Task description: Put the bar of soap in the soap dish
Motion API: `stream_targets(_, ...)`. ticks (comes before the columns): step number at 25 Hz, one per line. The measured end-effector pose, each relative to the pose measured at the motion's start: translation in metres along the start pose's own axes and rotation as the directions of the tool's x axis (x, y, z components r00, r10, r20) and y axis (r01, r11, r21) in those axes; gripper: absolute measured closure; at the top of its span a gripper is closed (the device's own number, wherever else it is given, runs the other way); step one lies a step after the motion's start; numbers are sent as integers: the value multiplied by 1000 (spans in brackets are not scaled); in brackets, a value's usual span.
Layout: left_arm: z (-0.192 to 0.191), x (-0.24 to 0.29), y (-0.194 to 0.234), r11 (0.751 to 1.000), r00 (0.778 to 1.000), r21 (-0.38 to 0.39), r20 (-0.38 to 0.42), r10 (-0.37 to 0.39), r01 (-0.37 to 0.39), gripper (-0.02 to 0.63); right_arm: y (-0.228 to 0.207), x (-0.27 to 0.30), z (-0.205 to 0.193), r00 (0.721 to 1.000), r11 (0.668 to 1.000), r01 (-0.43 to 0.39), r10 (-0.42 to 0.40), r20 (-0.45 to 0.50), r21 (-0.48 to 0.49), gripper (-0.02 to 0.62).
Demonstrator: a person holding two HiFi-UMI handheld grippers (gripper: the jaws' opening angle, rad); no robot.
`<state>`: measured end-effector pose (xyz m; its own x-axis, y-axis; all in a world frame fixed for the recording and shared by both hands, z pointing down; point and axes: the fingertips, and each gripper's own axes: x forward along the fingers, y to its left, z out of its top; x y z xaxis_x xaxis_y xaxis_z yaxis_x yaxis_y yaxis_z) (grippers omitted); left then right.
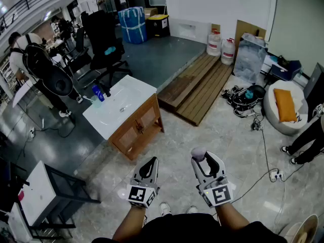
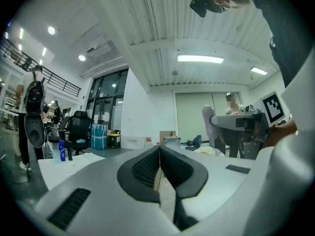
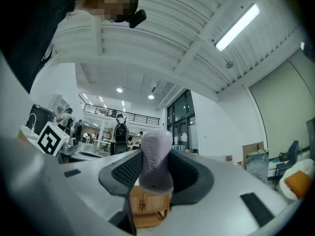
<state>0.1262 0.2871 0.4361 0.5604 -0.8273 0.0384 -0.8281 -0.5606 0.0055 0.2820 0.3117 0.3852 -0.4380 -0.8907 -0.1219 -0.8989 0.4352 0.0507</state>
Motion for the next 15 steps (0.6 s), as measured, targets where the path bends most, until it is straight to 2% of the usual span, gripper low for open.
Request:
stream_targets(3,4,-4,15,1000,1000,-2,4,9,-9,584,10,12,3,1000,1000,-6,6,20,-25,413)
stream_targets(6,7,-9,33,1000,1000,-10,12,19,-19,584,19,25,2,1000,1000,9,-9,23,-5,413)
stream_targets(9,7,-12,50,1000,1000,1,18,0,0,584,26,38,1,999,999,34,-34,34,11,413)
stream_targets(15,6,-19,73,999,999,15,22,-30,29,584,43,57,3,998,998,54,-54,44,-15,413)
